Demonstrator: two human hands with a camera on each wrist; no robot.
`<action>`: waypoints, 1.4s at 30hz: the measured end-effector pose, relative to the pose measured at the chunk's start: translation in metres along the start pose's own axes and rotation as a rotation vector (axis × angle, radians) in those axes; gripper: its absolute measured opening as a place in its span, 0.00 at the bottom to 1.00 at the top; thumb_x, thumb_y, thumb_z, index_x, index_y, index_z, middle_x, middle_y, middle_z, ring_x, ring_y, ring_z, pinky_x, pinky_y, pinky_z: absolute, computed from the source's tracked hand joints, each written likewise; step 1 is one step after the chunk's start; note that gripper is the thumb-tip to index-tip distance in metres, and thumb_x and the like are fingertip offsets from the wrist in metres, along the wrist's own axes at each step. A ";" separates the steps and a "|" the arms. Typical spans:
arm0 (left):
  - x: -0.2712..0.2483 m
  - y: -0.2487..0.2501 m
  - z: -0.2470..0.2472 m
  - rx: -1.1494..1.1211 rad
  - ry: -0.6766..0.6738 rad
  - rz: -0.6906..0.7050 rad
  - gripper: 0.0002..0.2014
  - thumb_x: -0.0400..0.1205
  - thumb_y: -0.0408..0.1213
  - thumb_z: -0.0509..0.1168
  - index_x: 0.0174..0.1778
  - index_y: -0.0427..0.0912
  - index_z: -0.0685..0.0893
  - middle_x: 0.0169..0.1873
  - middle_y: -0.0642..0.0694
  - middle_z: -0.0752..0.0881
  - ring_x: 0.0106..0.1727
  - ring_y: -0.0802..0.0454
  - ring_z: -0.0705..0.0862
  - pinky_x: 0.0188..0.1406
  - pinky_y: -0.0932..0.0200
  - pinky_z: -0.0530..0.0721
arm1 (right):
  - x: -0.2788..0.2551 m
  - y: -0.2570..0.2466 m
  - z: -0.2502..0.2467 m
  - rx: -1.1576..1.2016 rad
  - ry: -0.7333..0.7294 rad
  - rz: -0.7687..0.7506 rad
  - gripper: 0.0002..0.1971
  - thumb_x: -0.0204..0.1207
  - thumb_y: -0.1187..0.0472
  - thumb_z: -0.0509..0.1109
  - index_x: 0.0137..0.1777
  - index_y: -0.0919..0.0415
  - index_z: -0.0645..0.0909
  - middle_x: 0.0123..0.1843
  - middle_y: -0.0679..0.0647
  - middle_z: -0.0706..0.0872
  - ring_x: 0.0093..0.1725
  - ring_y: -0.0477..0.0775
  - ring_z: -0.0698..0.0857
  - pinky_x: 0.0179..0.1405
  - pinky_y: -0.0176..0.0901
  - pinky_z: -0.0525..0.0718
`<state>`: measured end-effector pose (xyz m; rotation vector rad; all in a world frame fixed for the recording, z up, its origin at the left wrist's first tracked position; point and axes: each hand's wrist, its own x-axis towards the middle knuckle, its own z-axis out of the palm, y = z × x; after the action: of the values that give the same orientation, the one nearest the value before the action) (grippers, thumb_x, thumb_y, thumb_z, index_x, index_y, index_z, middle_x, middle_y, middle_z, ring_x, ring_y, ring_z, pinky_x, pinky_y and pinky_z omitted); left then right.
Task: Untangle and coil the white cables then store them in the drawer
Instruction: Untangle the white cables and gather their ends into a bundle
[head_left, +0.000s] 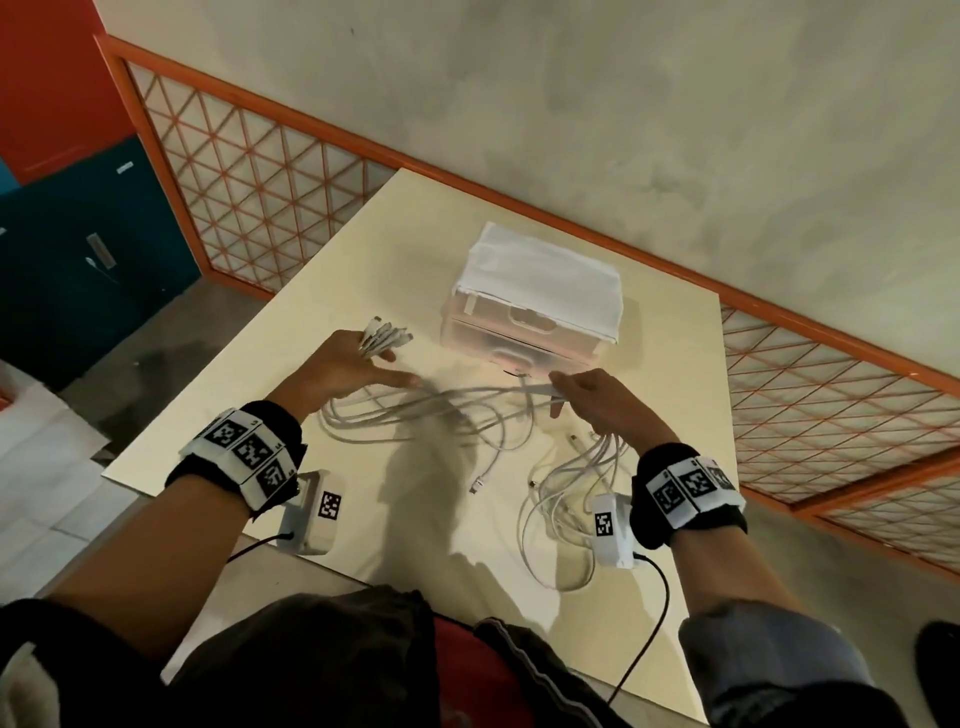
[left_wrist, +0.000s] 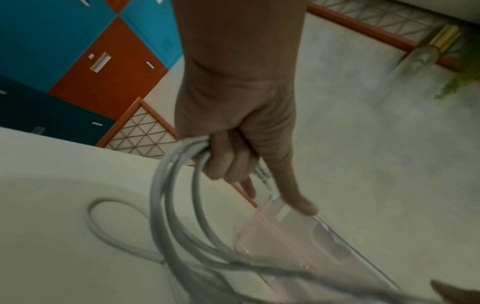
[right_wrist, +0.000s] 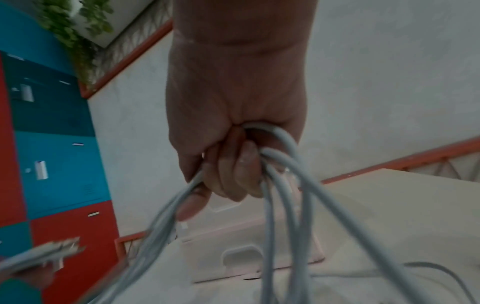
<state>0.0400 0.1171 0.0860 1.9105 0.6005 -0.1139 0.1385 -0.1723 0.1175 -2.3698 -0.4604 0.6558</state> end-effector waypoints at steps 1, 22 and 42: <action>-0.002 0.006 0.001 -0.061 -0.003 0.024 0.20 0.65 0.43 0.82 0.48 0.40 0.85 0.22 0.51 0.69 0.16 0.60 0.63 0.13 0.69 0.61 | 0.001 -0.002 0.001 -0.074 -0.017 -0.001 0.26 0.84 0.45 0.57 0.34 0.61 0.86 0.21 0.49 0.61 0.16 0.45 0.60 0.21 0.35 0.62; -0.039 0.072 0.056 -0.166 -0.534 -0.004 0.18 0.83 0.56 0.58 0.37 0.46 0.70 0.16 0.58 0.59 0.16 0.61 0.54 0.13 0.69 0.52 | -0.002 -0.022 0.023 0.490 -0.106 -0.047 0.29 0.83 0.41 0.56 0.29 0.62 0.77 0.17 0.49 0.65 0.17 0.48 0.63 0.21 0.39 0.61; -0.009 0.085 0.004 0.021 0.090 0.110 0.24 0.75 0.53 0.71 0.24 0.46 0.67 0.16 0.51 0.68 0.12 0.58 0.65 0.12 0.66 0.60 | -0.018 0.104 0.036 -0.216 -0.089 0.273 0.24 0.70 0.37 0.72 0.30 0.59 0.77 0.30 0.50 0.85 0.32 0.54 0.83 0.31 0.40 0.75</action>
<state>0.0717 0.0853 0.1584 1.9724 0.5547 0.0364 0.1200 -0.2406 0.0317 -2.6439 -0.2565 0.8761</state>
